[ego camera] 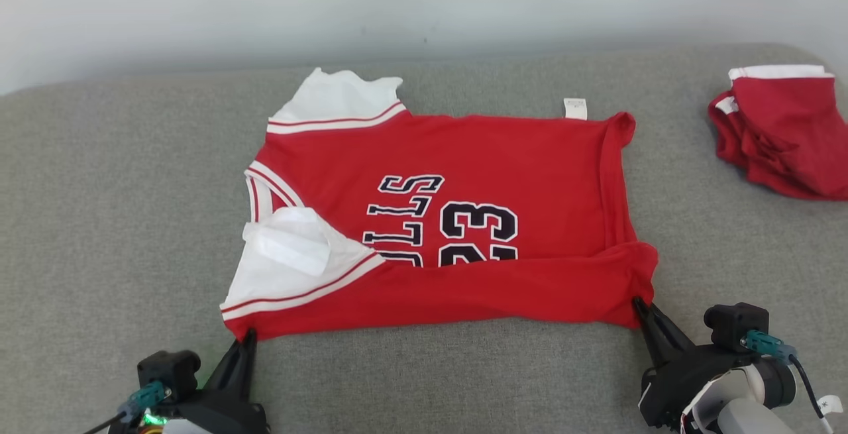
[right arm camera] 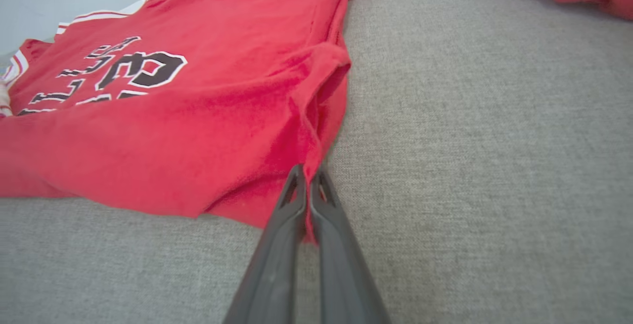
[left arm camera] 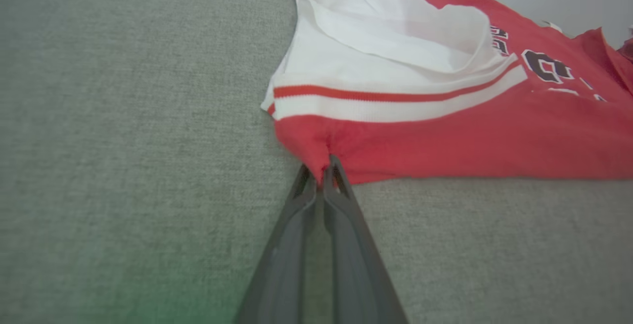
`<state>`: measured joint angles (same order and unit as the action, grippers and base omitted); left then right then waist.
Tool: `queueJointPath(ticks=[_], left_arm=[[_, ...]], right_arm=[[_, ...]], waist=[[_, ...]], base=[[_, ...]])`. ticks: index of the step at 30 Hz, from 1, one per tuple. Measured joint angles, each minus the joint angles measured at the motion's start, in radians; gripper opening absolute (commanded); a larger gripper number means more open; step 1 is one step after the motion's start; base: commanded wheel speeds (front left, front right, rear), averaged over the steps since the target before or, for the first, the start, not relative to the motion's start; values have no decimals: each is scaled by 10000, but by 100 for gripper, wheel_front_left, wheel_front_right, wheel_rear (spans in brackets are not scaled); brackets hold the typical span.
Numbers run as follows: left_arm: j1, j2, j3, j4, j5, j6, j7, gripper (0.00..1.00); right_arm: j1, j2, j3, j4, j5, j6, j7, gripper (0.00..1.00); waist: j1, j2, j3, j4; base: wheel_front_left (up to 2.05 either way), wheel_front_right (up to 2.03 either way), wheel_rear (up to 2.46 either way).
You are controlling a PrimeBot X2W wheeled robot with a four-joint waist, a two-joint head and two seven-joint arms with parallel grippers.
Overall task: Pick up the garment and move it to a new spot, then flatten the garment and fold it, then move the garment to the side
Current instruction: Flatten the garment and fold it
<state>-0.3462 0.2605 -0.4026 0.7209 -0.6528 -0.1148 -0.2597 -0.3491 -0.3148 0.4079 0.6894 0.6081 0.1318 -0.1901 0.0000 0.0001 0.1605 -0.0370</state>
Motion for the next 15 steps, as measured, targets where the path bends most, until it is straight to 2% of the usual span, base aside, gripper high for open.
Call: queueJointPath(ticks=[4, 9, 15], left_arm=[[358, 19, 155, -142, -58, -12, -4, 0], [1233, 10, 393, -963, -15, 19, -29, 0], [2695, -71, 715, -2176, -125, 337, -29, 0]], right_arm=[[66, -36, 77, 6, 176, 0, -96, 0], [624, -221, 69, -284, 347, 0, -161, 0], [1487, -451, -163, -897, 435, 0, 107, 0]], waist=[[0, 0, -325, 30], [-1, -1, -788, 91], [-1, -1, -1258, 199]], base=[[0, 0, 0], [0, 0, 0], [0, 0, 0]])
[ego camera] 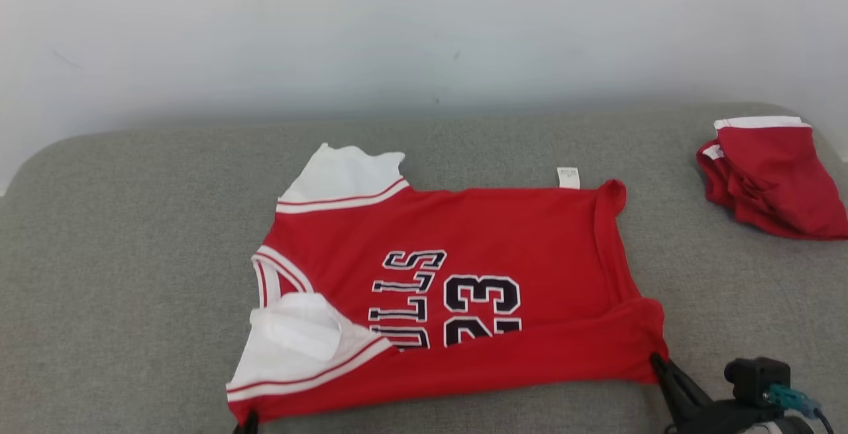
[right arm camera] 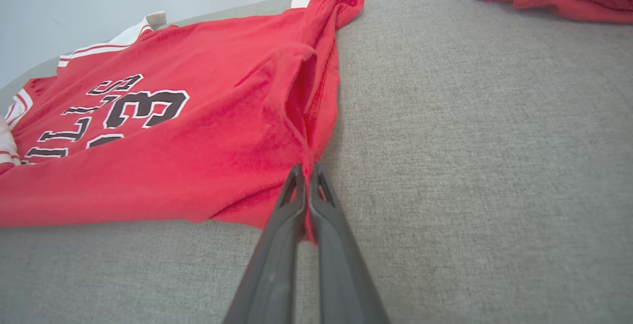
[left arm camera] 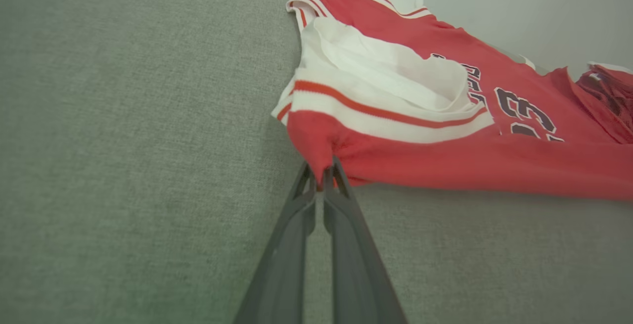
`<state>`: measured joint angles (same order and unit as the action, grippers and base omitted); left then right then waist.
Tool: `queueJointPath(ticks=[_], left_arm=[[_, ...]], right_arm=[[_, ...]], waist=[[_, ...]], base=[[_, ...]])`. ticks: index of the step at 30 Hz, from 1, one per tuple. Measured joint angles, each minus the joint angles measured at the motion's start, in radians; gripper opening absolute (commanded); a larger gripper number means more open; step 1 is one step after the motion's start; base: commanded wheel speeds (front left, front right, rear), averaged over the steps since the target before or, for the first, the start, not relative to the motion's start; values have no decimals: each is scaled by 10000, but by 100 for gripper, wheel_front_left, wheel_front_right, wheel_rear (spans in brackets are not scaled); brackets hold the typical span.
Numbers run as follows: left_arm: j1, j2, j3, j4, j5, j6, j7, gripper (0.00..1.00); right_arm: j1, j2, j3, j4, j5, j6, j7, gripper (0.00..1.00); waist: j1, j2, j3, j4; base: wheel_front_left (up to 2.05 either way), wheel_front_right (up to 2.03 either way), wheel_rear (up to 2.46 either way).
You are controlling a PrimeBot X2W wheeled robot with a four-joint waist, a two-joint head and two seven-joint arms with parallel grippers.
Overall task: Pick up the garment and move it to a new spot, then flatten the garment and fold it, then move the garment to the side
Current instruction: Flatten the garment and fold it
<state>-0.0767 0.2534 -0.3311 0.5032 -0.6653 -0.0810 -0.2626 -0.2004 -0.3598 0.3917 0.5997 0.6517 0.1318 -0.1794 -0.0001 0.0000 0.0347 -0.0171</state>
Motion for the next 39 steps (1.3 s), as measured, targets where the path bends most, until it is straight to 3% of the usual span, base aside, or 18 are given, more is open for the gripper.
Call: queueJointPath(ticks=[9, 10, 11, 12, 17, 27, 31, 39], left_arm=[[1481, -92, -173, -1057, -50, 405, 92, 0], [1534, -96, -221, -1101, 38, 464, 90, 21], [1557, -117, -219, -1137, 65, 510, 88, 80], [1553, -138, -207, -1166, 96, 552, 84, 100], [1473, -259, -44, -1281, 537, 571, 31, 100], [1307, -729, 1818, -2742, 1973, 454, 0, 100], [958, -817, 2215, -3033, 2667, 268, 0, 100], [710, -988, 2600, -3703, 3628, 293, 0, 100]], right_arm=[[1439, -105, -943, -1011, -138, 0, 823, 0], [1570, -65, -1080, -1078, -201, 0, 915, 26], [1668, -40, -1172, -1166, -309, 0, 932, 100], [1734, -13, -1250, -1260, -510, 0, 955, 100], [1861, 366, -1778, -1751, -1152, 0, 905, 100], [1936, 961, -2759, -3233, -2341, 0, -274, 100], [1791, 1264, -2759, -3810, -2420, 0, -600, 100], [1807, 1693, -2846, -4195, -3145, 0, -779, 100]], waist=[[0, 0, -254, 277], [0, 0, -259, 311], [0, 0, -262, 339], [0, 0, -267, 360], [1, 0, -291, 369], [1, 0, -389, 245], [1, 0, -427, 212], [1, 0, -502, 119]], base=[[0, 0, 0], [0, 0, 0], [0, 0, 0], [0, 0, 0], [0, 0, 0], [0, 0, 0], [0, 0, 0], [0, 0, 0]])
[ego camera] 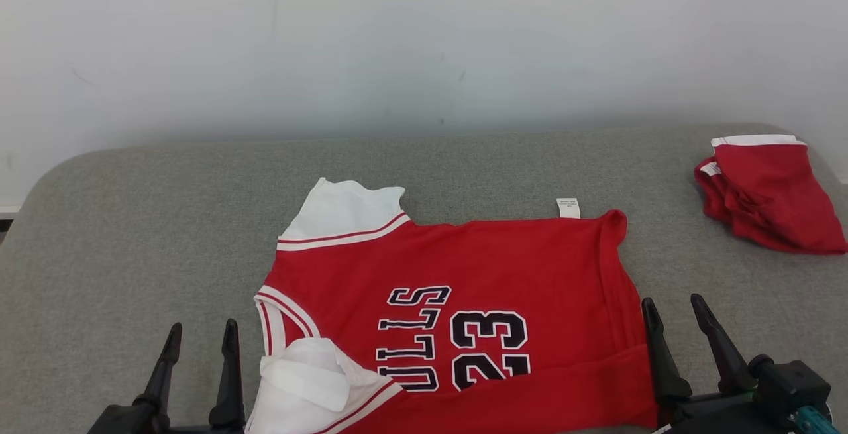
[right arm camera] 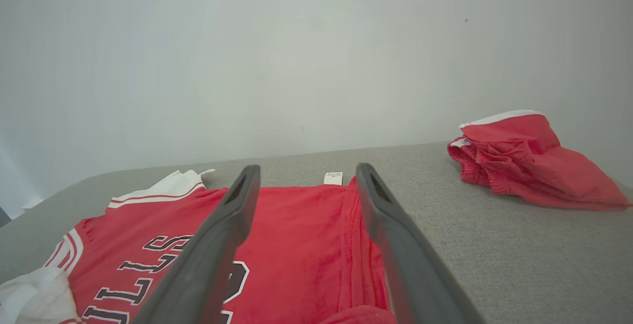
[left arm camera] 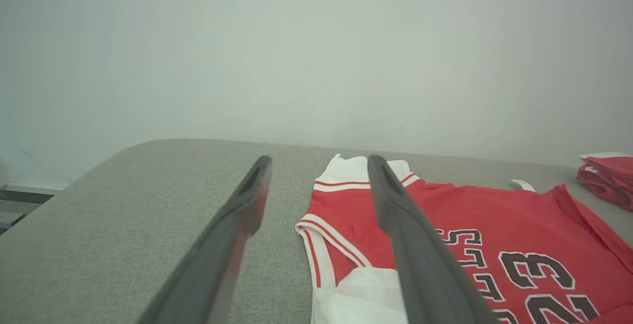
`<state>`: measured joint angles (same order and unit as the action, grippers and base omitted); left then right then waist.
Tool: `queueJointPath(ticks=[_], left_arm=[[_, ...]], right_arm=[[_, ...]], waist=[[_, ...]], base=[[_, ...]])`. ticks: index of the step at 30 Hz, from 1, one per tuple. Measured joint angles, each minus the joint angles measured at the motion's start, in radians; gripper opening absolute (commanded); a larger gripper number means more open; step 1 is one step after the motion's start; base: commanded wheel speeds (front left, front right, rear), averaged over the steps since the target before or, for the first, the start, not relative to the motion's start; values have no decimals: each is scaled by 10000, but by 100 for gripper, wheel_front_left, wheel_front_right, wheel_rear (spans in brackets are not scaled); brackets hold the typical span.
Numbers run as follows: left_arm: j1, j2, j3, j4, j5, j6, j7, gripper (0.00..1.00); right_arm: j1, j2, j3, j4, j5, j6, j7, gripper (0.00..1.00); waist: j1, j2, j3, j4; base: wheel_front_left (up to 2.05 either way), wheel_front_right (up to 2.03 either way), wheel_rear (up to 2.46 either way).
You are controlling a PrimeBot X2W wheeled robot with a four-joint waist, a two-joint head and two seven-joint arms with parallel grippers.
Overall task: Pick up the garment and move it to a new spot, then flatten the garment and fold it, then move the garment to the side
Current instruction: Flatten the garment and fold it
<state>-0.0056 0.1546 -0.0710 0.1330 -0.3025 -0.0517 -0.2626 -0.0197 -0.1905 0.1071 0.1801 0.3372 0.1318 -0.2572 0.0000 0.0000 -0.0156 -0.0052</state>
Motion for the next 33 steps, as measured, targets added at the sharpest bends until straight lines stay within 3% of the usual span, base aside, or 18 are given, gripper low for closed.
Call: queueJointPath(ticks=[17, 33], left_arm=[[896, -188, 619, -805, 418, -276, 0, 100], [860, -205, 700, -420, 481, -468, 0, 100]], right_arm=[[758, 445, -554, -779, -583, 0, -44, 100], [574, 428, -420, -399, -583, 0, 128, 100]], waist=[[0, 0, -36, -12], [0, 0, 84, -74]], base=[[0, 0, 0], [0, 0, 0]])
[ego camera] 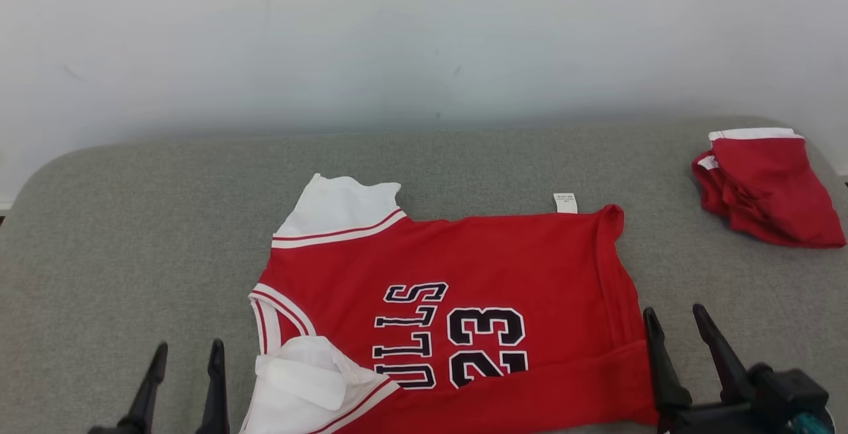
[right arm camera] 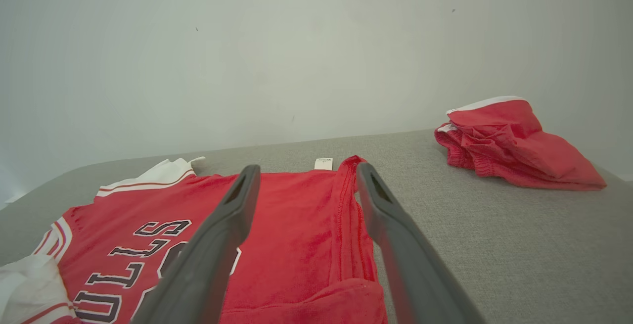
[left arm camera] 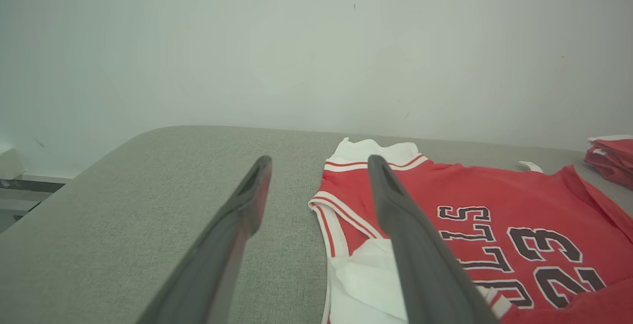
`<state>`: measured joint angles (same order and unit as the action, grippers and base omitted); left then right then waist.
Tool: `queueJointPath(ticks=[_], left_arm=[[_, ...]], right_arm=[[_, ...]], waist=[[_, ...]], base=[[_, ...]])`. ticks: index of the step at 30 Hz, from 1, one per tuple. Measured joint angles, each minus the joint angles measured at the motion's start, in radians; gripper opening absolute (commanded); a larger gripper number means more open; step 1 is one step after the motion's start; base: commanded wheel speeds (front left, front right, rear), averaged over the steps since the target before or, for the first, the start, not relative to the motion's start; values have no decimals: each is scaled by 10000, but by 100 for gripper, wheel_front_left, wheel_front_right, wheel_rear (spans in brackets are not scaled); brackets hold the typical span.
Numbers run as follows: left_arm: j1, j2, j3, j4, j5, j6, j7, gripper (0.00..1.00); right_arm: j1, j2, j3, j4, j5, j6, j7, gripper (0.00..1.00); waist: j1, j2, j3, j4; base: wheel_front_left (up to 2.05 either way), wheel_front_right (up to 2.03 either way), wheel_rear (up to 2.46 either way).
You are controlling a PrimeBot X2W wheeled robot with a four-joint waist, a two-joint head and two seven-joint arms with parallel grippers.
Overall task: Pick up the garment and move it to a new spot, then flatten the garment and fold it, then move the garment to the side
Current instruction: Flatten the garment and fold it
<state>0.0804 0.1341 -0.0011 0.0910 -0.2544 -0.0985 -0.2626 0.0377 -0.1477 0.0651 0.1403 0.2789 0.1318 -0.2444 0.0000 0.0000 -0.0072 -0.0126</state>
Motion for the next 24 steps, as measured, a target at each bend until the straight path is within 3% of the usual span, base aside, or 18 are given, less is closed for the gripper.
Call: queueJointPath(ticks=[12, 24], left_arm=[[-3639, 1434, -706, 991, -408, -261, 725, 100], [-8065, 2863, -2993, 3149, -2144, -324, 2159, 100]], right_arm=[[-2812, -604, -117, 1220, -146, 0, 1509, 100], [-6364, -1145, 736, 3386, 82, 0, 2562, 100]], waist=[[3, 0, 1176, -200], [4, 2, 3087, -415]], base=[[0, 0, 0], [0, 0, 0]])
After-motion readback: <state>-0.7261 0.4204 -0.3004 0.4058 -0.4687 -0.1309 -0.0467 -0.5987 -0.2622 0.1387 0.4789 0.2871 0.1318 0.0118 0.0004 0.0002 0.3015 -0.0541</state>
